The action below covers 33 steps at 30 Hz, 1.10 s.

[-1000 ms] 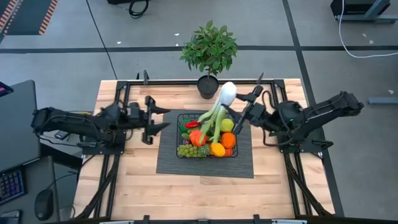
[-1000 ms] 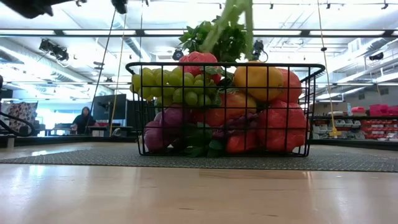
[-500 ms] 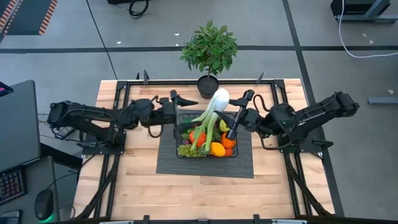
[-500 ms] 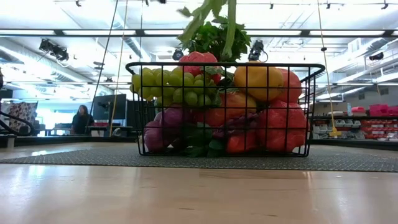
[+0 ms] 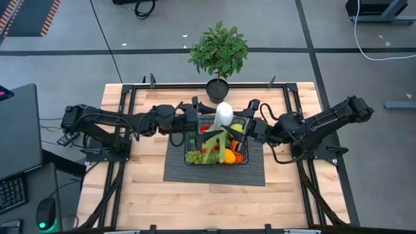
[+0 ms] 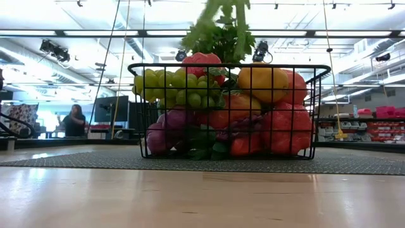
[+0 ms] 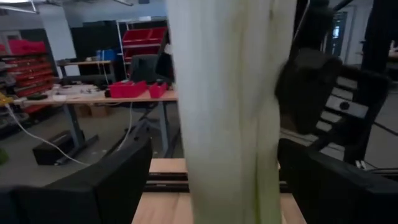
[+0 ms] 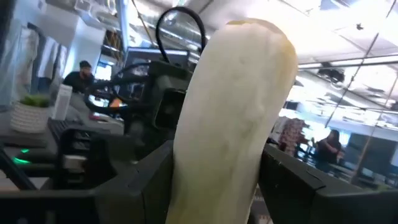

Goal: Build produce basket
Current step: Put the celery into the wire basket

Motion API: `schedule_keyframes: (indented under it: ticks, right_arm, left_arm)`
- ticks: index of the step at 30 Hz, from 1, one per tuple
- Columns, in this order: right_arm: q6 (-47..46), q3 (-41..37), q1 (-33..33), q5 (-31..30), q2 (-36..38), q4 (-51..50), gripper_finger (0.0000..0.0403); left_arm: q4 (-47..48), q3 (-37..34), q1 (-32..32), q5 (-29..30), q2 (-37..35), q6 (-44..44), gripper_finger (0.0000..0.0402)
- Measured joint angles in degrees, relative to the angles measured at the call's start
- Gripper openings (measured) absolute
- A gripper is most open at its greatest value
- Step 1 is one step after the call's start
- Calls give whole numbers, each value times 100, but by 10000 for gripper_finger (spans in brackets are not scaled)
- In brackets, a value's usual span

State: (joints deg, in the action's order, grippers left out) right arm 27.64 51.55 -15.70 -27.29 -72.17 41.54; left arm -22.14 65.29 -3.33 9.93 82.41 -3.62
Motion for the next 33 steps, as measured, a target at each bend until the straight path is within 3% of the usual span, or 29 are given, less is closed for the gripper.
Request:
schedule_keyframes:
  ticks: [15, 33]
  right_arm:
    - [39, 0, -58, 54, 4, 51, 215]
    - [-364, 0, 27, 532, 4, 221, 214]
  left_arm:
    - [-115, 19, -98, 83, 88, 151, 353]
    - [-560, 12, -173, -13, 197, 194, 353]
